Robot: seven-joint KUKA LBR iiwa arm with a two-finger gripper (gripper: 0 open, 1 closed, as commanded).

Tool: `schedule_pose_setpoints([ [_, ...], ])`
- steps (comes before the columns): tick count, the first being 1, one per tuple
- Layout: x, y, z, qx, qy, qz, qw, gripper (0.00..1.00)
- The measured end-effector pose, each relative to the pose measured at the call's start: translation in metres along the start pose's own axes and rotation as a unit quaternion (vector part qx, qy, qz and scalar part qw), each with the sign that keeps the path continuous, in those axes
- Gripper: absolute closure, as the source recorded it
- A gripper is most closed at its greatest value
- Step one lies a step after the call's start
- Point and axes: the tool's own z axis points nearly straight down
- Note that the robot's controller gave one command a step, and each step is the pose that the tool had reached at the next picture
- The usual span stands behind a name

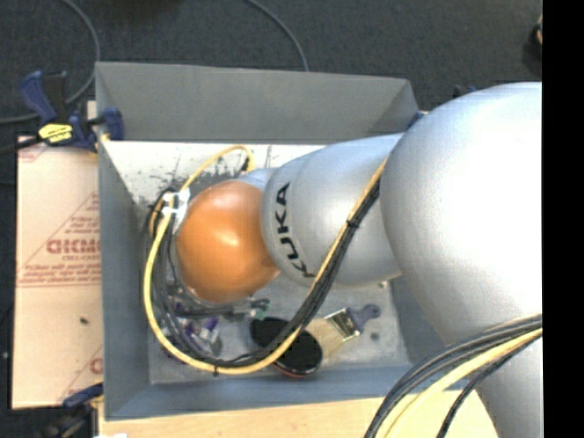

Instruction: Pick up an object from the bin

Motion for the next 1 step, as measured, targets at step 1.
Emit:
schedule_pose_setpoints([
  [1,0.0004,0.0004,-0.0029,0.000,0.0000,0.000,1.0000,1.00],
])
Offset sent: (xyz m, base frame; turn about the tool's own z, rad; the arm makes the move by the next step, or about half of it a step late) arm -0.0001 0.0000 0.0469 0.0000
